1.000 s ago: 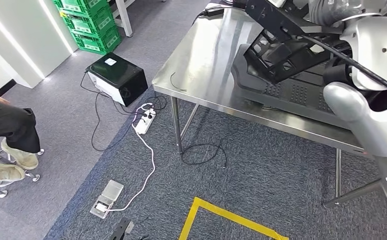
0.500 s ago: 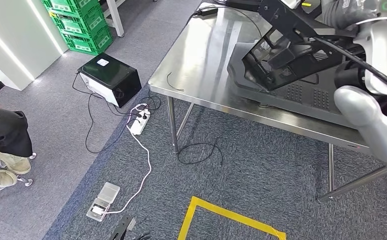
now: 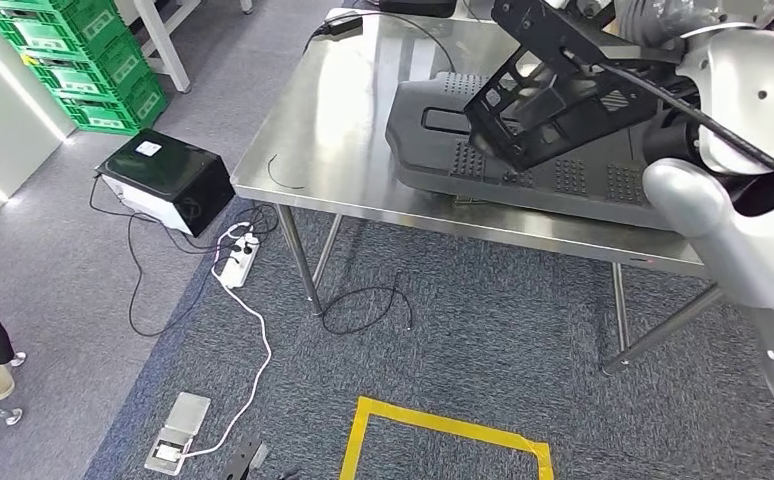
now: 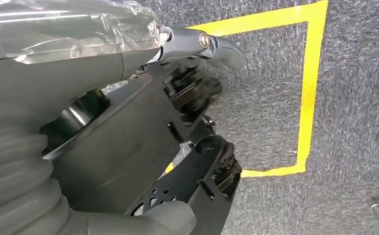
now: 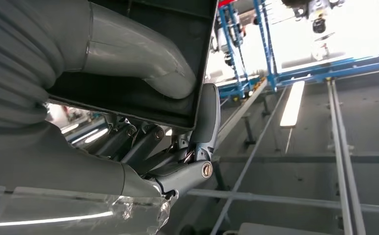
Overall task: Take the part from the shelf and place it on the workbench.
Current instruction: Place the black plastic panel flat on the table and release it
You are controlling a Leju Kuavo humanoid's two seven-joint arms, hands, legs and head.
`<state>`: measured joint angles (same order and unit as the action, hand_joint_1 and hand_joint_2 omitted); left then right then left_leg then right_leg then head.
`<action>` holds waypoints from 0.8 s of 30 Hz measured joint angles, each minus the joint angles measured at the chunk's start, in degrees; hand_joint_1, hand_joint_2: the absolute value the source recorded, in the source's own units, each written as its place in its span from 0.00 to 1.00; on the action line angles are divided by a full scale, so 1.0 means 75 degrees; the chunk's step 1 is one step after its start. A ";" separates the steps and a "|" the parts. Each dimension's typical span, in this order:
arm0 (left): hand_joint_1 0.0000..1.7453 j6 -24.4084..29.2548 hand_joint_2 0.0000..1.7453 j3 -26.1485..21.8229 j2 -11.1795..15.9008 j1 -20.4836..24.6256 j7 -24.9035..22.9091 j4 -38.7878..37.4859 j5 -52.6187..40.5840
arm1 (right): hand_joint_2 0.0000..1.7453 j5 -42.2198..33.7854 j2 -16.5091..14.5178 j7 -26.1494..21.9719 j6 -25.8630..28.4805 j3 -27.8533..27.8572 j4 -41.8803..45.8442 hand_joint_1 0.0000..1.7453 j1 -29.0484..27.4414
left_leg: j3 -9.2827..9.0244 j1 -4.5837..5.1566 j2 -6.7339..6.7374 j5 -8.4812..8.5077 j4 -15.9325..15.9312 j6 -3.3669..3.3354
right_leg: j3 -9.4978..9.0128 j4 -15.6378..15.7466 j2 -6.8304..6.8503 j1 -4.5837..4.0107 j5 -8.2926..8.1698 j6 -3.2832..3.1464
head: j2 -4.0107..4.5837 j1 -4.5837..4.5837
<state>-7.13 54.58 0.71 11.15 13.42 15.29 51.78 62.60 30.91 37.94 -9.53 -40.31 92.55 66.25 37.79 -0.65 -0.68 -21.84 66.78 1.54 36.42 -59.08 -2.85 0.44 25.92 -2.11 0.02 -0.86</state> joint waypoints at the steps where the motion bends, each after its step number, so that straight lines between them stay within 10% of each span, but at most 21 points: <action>1: 0.00 0.0000 1.00 0.0000 0.0001 -0.0002 -0.0001 -0.0001 0.0000 | 1.00 -0.0001 0.0000 0.0001 0.0000 -0.0001 -0.0003 1.00 0.0000 | -0.0195 0.0006 -0.0082 0.0188 -0.0481 -0.0042 | 0.0006 -0.0012 -0.0052 -0.0010 0.0002 0.0012 | 0.0000 -0.0008; 7: 0.00 -0.0003 1.00 -0.0001 -0.0005 0.0020 -0.0026 -0.0007 -0.0001 | 1.00 -0.0034 0.0034 0.0021 0.0021 -0.0002 -0.0017 1.00 -0.0001 | -0.0447 0.0007 -0.0009 0.0379 -0.1126 -0.0189 | 0.0145 -0.0220 -0.0022 0.0026 0.0143 0.0237 | 0.0000 0.0064; 12: 0.00 -0.0002 1.00 0.0000 -0.0007 0.0011 -0.0026 -0.0009 -0.0003 | 1.00 -0.0056 0.0059 0.0036 0.0044 -0.0002 -0.0032 1.00 -0.0054 | -0.0486 -0.0001 0.0230 0.0369 -0.1161 -0.0233 | 0.1017 -0.2001 0.0322 0.0083 0.0821 0.0366 | 0.0000 0.0280; 16: 0.00 0.0012 1.00 -0.0001 -0.0009 0.0020 -0.0025 -0.0010 -0.0004 | 1.00 -0.0078 0.0063 0.0039 0.0052 -0.0004 -0.0036 1.00 -0.0041 | -0.0523 -0.0008 0.0392 0.0219 -0.1040 -0.0118 | 0.0267 -0.0416 0.0608 0.0078 0.0013 0.0375 | 0.0000 0.0416; 21: 0.00 0.0026 1.00 0.0000 -0.0007 0.0023 -0.0023 -0.0010 -0.0004 | 1.00 -0.0104 0.0074 0.0060 0.0078 -0.0005 -0.0042 1.00 -0.0019 | -0.0609 0.0027 0.0518 0.0082 -0.0983 0.0081 | 0.0073 -0.0012 0.0495 0.0030 -0.0004 0.0136 | 0.0000 0.0353; 24: 0.00 0.0020 1.00 0.0000 -0.0007 0.0023 -0.0014 -0.0010 -0.0004 | 1.00 -0.0124 0.0076 0.0061 0.0093 -0.0005 -0.0042 1.00 -0.0001 | -0.0240 -0.0008 0.0284 -0.0450 -0.0021 0.0167 | -0.0010 0.0029 0.0382 0.0050 0.0016 0.0004 | 0.0000 0.0225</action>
<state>-6.97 54.58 0.66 11.33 13.32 15.21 51.76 61.66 31.47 38.40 -8.83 -40.35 92.24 66.24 35.99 -0.72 1.45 -25.21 66.63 2.79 36.35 -58.86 0.02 0.82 26.04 -2.09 0.02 0.83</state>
